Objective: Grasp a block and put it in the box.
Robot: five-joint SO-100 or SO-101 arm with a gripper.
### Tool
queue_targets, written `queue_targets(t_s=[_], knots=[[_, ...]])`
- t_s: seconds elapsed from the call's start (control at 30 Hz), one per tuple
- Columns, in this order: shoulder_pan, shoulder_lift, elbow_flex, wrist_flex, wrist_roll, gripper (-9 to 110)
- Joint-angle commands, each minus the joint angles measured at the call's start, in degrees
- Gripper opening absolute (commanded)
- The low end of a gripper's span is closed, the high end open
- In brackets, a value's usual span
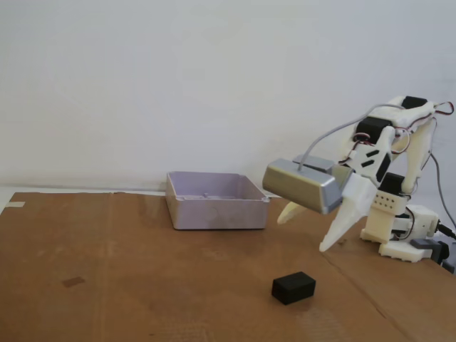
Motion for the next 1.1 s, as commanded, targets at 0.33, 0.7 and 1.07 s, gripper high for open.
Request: queue_targets(t_s=[0.33,0.7,1.07], knots=[[-2.2,-2.9,-7.4,-6.3,3.0,48],[-1.0,-7.2,-9.8,-6.6,2.7,47],[-0.7,-13.9,-13.4,-7.2,2.5,47]])
